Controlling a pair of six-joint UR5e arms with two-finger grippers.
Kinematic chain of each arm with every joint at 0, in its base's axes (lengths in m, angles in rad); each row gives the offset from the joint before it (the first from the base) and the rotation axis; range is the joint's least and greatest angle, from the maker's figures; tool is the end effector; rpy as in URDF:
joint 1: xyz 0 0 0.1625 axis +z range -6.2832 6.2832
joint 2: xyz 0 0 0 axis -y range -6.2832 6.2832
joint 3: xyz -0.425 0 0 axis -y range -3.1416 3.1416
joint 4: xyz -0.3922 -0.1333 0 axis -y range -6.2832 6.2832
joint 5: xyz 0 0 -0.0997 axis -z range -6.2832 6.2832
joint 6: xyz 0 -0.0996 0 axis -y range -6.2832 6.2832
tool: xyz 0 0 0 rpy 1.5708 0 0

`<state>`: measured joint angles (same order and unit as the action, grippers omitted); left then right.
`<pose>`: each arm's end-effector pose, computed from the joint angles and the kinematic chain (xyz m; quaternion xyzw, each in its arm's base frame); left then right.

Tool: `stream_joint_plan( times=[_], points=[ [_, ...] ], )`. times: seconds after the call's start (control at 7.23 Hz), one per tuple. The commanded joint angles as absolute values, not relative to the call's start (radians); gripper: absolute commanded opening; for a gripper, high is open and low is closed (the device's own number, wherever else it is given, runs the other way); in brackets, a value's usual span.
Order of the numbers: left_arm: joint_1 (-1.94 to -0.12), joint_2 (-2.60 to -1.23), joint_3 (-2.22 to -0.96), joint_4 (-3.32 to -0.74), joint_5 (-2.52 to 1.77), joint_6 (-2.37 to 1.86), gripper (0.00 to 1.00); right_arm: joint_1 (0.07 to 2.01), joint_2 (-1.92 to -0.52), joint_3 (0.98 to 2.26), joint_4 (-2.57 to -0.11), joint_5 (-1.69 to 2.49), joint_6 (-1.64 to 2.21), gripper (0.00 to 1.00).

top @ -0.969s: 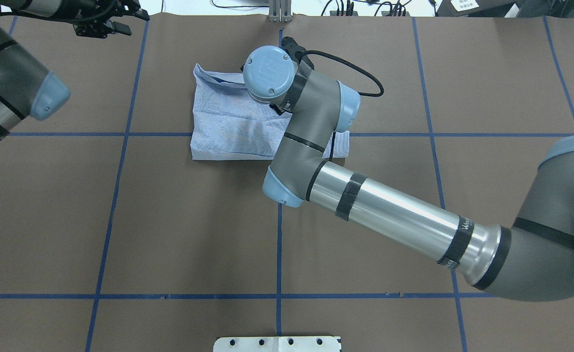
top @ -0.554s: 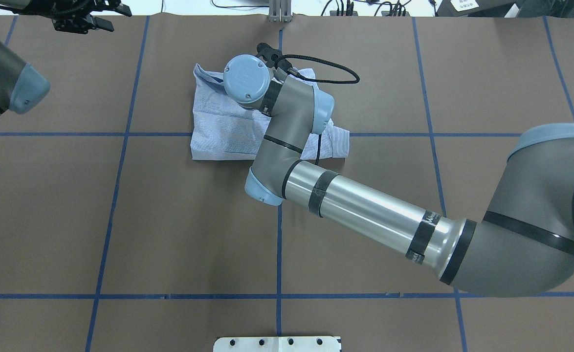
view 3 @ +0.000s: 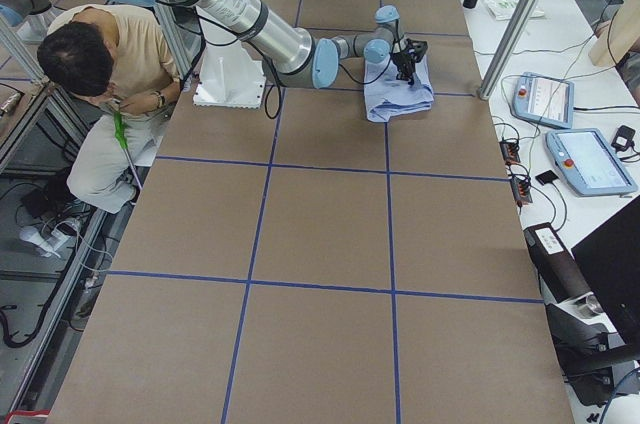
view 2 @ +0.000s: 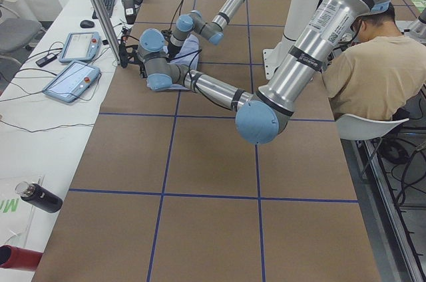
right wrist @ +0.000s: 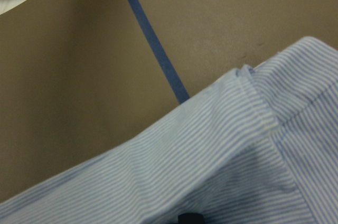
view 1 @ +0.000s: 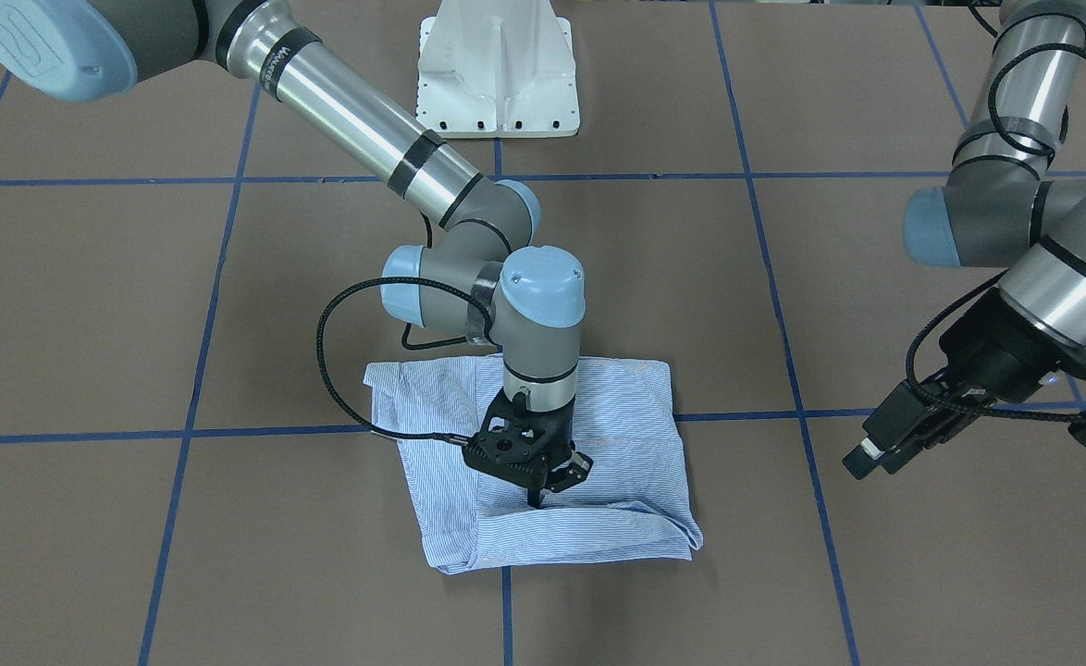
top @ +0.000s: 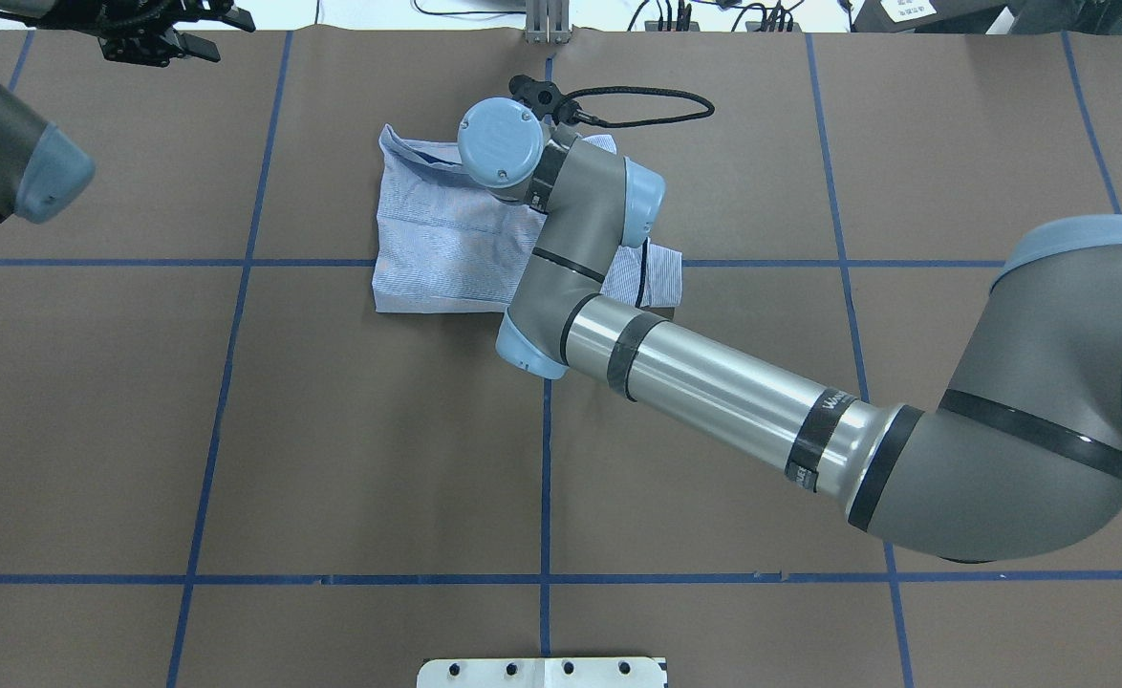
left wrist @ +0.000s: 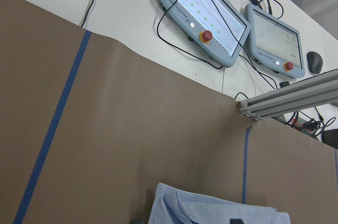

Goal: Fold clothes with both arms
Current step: 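Lift the right gripper away from the shirt toward the far side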

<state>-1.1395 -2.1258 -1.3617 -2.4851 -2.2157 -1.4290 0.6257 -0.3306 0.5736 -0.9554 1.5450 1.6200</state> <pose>0.2256 -0.6658 0.3201 0.1288 0.6011 -0.2027 0.7623 -0.6687 -0.6508 0.1957 0.1295 -0.3956 0.3061 0.8562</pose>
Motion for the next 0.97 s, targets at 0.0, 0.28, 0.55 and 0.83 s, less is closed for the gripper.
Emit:
stream_joint_plan(
  times=[0.0, 0.28, 0.55, 0.83],
  points=[
    [-1.138, -2.103, -1.365, -2.488, -2.209, -1.424, 0.64, 0.713, -0.302, 0.508, -0.899, 1.542, 1.617, 0.0],
    [-1.14, -2.077, -1.396, -2.487, -2.206, -1.424, 0.64, 0.751, -0.293, 0.461, -0.789, 1.507, 1.783, 0.0],
    [-1.132, -2.057, -1.419, -2.487, -2.163, -1.431, 0.64, 0.755, -0.272, 0.443, -0.767, 1.471, 1.949, 0.0],
    [-1.005, -2.109, -1.405, -2.484, -2.041, -1.53, 0.62, 0.759, -0.275, 0.446, -0.759, 1.514, 1.979, 0.0]
  ],
)
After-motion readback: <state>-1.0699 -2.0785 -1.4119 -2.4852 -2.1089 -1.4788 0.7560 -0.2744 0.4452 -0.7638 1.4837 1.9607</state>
